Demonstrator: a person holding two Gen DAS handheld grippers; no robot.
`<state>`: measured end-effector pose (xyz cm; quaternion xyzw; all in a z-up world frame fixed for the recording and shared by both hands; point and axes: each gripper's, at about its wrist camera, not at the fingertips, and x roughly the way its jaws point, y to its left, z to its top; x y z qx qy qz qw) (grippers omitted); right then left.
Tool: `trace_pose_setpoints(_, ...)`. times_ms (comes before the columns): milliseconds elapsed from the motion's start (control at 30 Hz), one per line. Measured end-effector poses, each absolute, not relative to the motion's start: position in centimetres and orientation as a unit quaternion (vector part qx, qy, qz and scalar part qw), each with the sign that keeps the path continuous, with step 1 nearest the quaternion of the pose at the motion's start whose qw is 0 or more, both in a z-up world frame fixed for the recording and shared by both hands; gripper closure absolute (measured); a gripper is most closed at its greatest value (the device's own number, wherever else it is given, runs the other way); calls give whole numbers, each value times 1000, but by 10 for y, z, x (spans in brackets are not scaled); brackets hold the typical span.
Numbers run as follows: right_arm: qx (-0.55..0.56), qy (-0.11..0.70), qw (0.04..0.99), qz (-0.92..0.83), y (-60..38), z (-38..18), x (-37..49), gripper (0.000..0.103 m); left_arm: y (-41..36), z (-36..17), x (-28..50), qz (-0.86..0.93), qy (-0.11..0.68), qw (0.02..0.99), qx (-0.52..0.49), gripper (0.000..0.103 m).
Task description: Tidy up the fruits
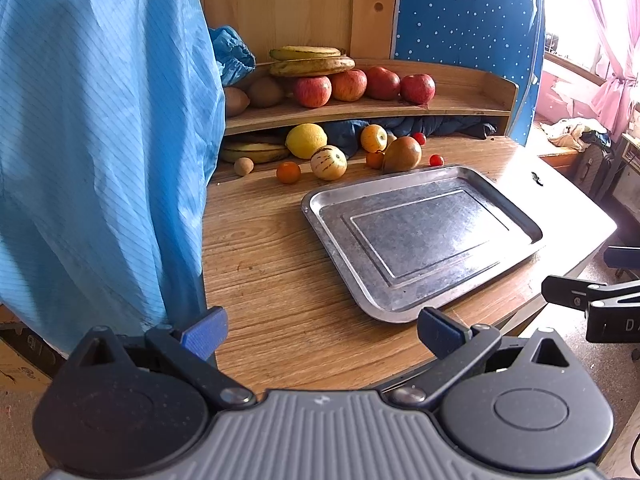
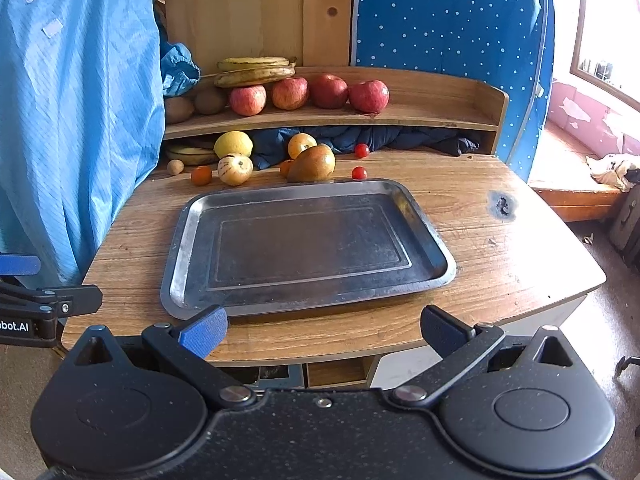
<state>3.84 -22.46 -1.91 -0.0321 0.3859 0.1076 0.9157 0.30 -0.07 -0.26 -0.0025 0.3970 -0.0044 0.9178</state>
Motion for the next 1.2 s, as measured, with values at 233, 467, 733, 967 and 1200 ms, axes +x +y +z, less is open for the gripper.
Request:
trace_pose_setpoints(233, -31, 387, 915, 108, -225, -20, 40, 0, -1, -5, 5, -5, 400, 917, -3, 0)
trace_pose_setpoints(467, -31, 390, 914, 108, -224, -21, 41, 0, 1, -7, 9, -4, 405, 914, -4, 0)
trace_pose_setpoints(733, -32, 396, 911, 109, -220, -23, 46, 0, 5, -8, 13, -2, 410, 912, -6, 0)
trace_pose_setpoints(967, -30, 395, 911, 116, -217, -23, 49, 0, 9, -9, 18, 3, 415, 910, -10, 0)
trace_pose_setpoints(1200, -37, 397, 908, 133, -213, -22, 48, 0, 16, -14, 29, 20, 435, 900, -28, 0)
